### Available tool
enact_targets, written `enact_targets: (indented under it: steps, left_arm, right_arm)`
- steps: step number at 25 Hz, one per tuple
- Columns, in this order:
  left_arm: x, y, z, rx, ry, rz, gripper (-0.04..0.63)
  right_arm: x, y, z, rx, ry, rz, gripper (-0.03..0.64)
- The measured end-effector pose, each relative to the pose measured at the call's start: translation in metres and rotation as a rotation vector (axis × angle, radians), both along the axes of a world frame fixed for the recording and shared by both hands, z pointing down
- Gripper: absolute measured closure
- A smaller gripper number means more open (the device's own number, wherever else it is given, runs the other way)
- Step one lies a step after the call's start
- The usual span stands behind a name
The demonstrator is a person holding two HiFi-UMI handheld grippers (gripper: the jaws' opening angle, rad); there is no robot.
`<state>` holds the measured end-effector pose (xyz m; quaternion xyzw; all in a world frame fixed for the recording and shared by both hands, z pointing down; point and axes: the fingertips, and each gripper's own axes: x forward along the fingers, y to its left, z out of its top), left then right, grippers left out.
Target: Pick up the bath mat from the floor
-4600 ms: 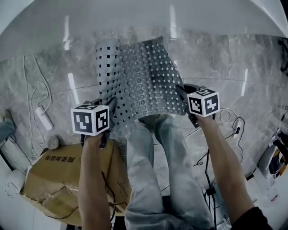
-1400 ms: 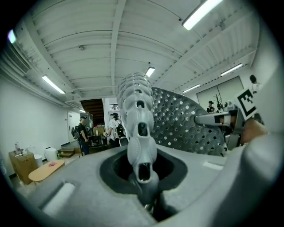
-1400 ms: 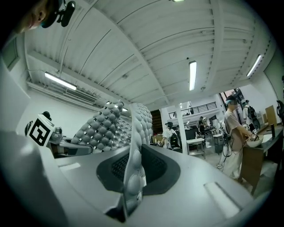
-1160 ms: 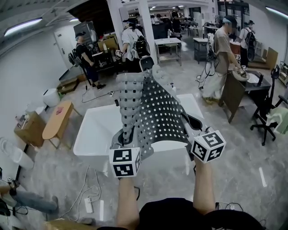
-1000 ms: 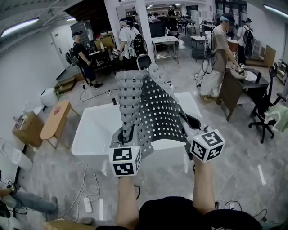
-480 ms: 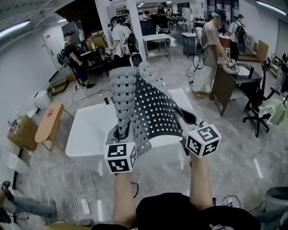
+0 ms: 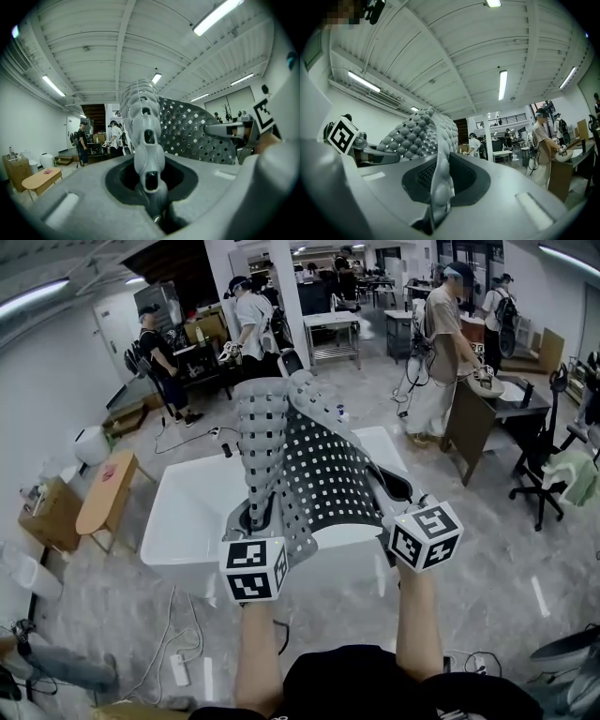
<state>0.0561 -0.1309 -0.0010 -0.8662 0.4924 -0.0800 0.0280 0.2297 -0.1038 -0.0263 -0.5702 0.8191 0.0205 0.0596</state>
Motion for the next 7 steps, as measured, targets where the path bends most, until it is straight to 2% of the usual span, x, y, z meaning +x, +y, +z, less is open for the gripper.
enact_targets:
  steps: [7]
  left_arm:
    - [-0.0011,-0.0003,-0.0021,0.017,-0.007,-0.010,0.541]
  right_arm:
    - [-0.0045,-0.0048,-0.0005,0.015,0.026,-0.006,0.592]
